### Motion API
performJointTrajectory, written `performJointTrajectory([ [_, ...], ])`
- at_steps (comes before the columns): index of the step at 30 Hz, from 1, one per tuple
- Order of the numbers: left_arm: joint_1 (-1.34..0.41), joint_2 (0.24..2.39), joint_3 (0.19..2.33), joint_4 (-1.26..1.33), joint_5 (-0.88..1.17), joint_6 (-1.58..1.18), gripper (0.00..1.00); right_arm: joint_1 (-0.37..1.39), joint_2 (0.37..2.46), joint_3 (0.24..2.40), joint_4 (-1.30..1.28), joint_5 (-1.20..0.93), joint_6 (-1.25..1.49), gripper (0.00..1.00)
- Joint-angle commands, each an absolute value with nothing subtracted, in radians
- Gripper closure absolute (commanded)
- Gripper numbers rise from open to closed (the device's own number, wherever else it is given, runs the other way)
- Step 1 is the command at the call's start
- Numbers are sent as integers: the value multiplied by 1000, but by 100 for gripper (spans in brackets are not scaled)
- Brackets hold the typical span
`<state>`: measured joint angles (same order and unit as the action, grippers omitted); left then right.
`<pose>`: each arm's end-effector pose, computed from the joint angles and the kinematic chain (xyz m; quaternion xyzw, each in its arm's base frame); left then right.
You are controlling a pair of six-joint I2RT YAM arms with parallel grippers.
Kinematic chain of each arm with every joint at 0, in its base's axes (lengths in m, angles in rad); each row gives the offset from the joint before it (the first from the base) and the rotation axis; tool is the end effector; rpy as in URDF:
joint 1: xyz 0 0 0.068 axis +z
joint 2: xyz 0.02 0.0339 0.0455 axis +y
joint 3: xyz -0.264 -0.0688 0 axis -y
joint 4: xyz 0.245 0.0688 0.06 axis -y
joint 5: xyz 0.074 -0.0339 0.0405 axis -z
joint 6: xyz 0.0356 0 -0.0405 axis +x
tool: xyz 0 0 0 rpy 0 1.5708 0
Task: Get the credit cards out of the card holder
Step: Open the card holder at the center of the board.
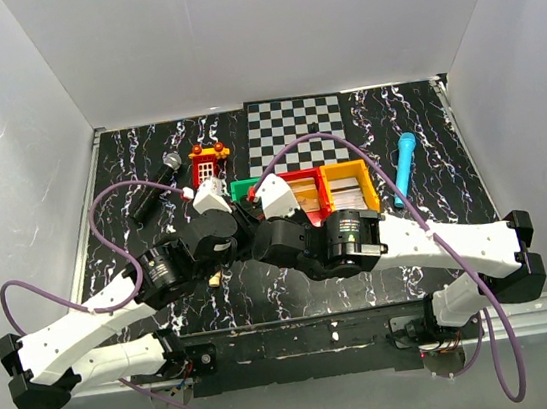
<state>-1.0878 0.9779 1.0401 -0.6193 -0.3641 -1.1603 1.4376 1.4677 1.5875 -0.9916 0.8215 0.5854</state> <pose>0.1061 -0.1751 0.3508 -0.1190 0.8561 -0.3622 0.3490 0.0646 0.2861 0.3897 -0.2315 0.8409 0.0671 0.4846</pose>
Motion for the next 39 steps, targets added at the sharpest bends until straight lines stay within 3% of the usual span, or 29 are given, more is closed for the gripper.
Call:
performJointTrajectory([
  [1, -1092, 934, 1048, -538, -342, -1172, 100, 1436, 1480, 1614, -1003, 834, 603, 73],
  [12, -1095, 931, 1039, -526, -334, -1172, 100, 1433, 1479, 1605, -999, 807, 597, 89],
  [15, -1094, 931, 1037, -526, -336, -1172, 100, 1431, 1476, 1603, -999, 804, 592, 99],
  [39, -1094, 953, 1051, -627, -400, -1200, 100, 1428, 1425, 1572, -991, 796, 578, 99],
])
